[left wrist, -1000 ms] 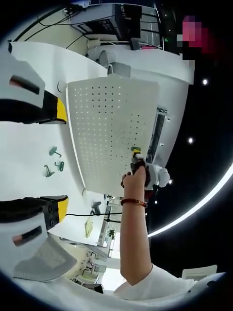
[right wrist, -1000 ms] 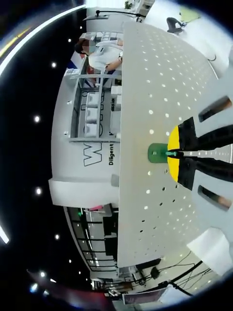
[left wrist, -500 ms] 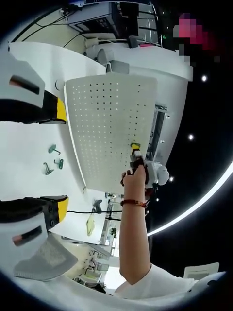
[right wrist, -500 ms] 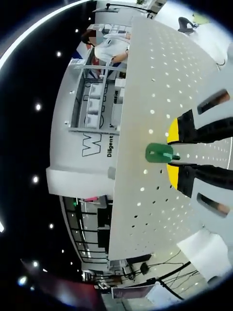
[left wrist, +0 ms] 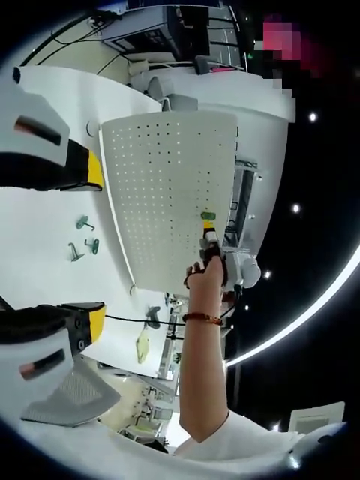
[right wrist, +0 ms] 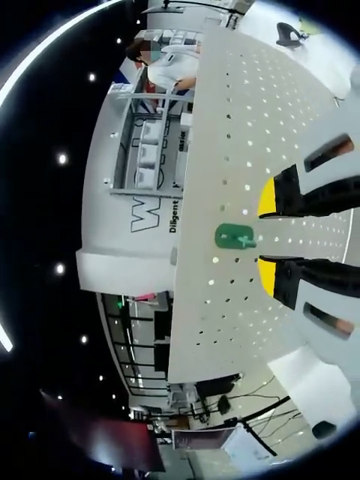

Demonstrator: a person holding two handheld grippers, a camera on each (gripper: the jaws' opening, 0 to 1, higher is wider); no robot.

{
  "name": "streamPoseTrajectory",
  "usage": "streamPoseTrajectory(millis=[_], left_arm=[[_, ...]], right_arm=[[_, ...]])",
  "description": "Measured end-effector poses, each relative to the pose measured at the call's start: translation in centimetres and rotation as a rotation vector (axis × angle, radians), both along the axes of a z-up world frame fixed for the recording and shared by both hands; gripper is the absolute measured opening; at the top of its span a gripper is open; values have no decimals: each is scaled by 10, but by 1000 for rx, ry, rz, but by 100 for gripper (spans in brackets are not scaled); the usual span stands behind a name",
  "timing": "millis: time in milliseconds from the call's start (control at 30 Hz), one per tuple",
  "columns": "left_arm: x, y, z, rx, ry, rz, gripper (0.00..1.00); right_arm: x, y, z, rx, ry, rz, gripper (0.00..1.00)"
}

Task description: Insert the hook assembly into the mounting plate slot until the hook locks in place.

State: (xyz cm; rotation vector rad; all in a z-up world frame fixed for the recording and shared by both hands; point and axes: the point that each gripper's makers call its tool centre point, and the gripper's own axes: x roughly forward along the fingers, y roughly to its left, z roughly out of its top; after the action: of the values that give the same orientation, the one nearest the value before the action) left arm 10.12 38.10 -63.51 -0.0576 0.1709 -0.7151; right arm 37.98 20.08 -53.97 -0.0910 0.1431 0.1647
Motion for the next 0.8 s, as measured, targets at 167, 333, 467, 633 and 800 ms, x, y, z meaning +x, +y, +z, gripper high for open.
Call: streamPoseTrajectory(millis=[167,333,467,633,800], left_arm=[[-7,-9,2,12,3,-12,61],[-13,-20,5,19,-1,-25,60],[-16,-30,5,27,2,-34,60],[-18,-42,9,24,-1,-38,60],[-19,-56,10,48,-5,-59,60]], right_arm=[[-15,-9,-6,17,6,6,19],[-31,-21,-13,43,18,11,19],[-44,-29,-19,45,30,23,19],[-56,-36,-26,49,35,43,19],[-64,-39,-39,42,44,77,19]])
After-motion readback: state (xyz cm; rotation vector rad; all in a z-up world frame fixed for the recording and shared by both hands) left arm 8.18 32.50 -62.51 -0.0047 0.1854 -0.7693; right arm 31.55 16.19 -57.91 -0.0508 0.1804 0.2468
